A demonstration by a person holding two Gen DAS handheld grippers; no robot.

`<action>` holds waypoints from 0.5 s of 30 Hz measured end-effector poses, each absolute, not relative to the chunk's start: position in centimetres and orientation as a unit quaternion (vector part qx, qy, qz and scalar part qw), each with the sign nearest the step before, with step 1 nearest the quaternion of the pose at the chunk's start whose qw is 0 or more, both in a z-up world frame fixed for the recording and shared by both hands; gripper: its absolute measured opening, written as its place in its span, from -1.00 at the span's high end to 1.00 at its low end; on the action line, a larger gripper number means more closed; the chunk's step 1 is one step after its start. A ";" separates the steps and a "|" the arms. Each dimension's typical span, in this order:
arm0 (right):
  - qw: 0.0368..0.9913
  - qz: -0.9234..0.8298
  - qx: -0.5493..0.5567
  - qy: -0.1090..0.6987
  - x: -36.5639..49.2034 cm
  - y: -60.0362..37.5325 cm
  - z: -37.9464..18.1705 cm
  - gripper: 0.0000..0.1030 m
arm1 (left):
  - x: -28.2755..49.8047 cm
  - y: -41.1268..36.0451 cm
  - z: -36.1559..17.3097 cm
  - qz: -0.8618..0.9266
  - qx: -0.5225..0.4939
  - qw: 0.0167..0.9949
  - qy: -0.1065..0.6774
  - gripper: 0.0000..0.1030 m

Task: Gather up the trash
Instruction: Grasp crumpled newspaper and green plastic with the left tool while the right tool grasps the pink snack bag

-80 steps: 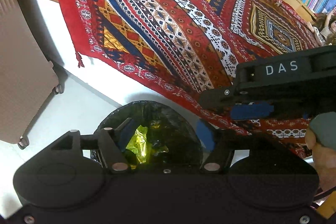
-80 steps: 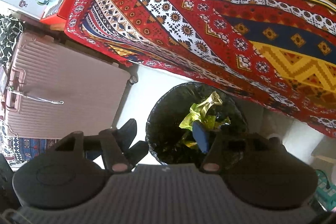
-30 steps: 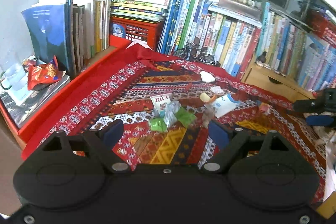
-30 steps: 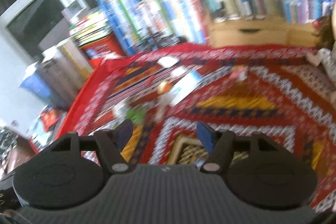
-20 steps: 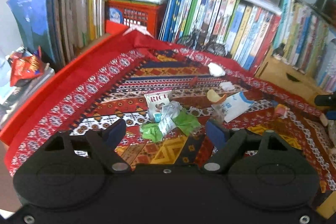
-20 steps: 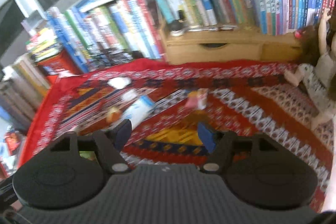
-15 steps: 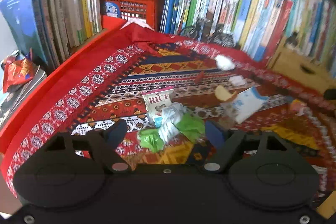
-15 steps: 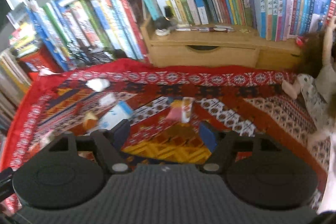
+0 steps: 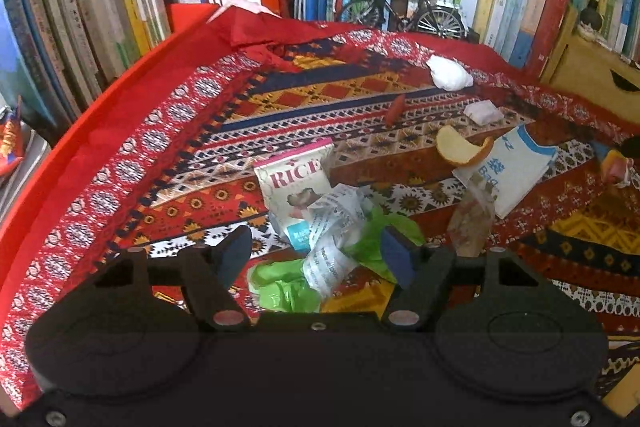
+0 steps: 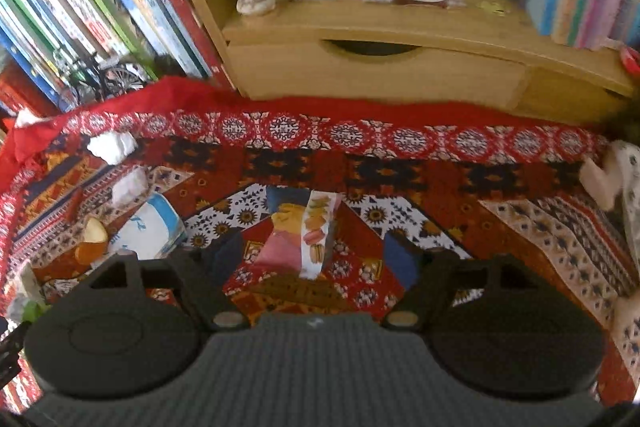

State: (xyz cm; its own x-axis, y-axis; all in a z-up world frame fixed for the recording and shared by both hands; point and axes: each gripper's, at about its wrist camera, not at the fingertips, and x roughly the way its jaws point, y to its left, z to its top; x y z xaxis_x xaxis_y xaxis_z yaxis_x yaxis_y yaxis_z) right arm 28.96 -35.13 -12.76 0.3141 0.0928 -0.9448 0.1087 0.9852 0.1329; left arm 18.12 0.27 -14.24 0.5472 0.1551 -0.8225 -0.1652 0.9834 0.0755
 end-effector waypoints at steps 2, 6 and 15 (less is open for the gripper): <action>0.800 0.002 0.074 0.595 29.7 -34.7 -13.4 -0.65 | 18.3 0.2 -14.5 0.084 -0.004 0.879 0.469 -0.23; 0.790 0.018 0.057 0.610 30.7 -34.0 -14.5 -0.65 | 18.4 -0.1 -14.7 0.072 -0.001 0.879 0.471 -0.13; 0.776 0.049 0.065 0.625 31.3 -33.4 -15.5 -0.36 | 19.1 0.4 -15.7 0.069 -0.032 0.860 0.504 -0.08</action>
